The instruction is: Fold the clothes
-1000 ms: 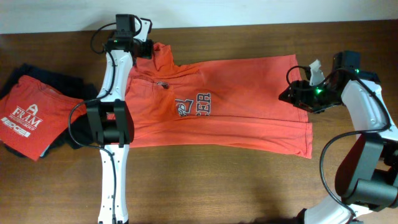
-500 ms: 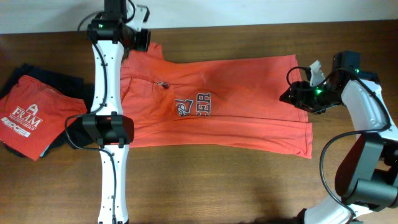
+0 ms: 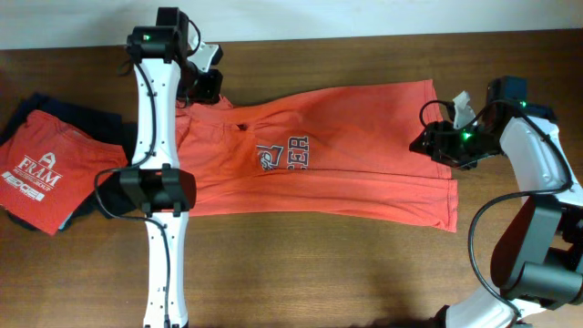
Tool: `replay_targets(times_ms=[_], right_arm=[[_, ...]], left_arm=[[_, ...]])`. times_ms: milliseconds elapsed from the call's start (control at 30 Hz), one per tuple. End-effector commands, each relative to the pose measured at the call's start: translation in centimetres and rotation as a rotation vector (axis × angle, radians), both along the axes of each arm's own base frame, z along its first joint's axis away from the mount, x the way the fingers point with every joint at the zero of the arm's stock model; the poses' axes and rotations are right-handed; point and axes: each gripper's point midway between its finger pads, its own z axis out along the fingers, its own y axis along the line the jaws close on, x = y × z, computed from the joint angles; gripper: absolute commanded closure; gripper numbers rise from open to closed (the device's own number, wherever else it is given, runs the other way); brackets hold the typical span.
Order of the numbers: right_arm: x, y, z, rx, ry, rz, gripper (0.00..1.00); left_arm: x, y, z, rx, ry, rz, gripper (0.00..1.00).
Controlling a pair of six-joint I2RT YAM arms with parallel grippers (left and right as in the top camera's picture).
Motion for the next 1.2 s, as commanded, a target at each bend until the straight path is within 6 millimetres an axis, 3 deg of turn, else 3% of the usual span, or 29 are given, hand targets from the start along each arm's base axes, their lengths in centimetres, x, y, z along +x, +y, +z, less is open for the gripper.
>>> replay_targets(times_ms=[0, 100, 167, 267, 433, 567, 767, 933, 1167], right_arm=[[0.2, 0.1, 1.1, -0.016, -0.031, 0.017, 0.32], [0.1, 0.1, 1.1, -0.016, -0.029, 0.017, 0.32], [0.1, 0.1, 1.1, -0.016, -0.03, 0.017, 0.32], [0.1, 0.1, 1.1, -0.016, -0.03, 0.017, 0.32], [0.2, 0.1, 1.1, -0.016, -0.03, 0.017, 0.32], [0.2, 0.1, 1.1, -0.016, -0.03, 0.017, 0.32], [0.5, 0.0, 1.1, -0.02, -0.044, 0.016, 0.32], [1.7, -0.3, 1.5, -0.032, -0.102, 0.017, 0.32], [2.8, -0.7, 1.8, -0.046, -0.152, 0.014, 0.31]], left_arm=[[-0.4, -0.2, 7.2, -0.027, -0.126, 0.021, 1.0], [-0.9, -0.1, 8.2, -0.022, -0.119, 0.049, 1.0], [-1.5, -0.1, 7.8, -0.019, -0.085, 0.047, 1.0], [-2.4, -0.3, 6.4, -0.011, -0.014, 0.044, 1.0], [-5.3, 0.0, 2.0, 0.054, 0.182, 0.036, 0.99], [-6.8, 0.0, 0.2, 0.066, 0.263, 0.031, 0.99], [-9.1, 1.6, 0.8, 0.151, 0.308, 0.035, 0.98], [-11.0, 1.9, 0.4, 0.17, 0.367, 0.032, 0.75], [-11.3, 2.0, 0.4, 0.17, 0.372, 0.032, 0.75]])
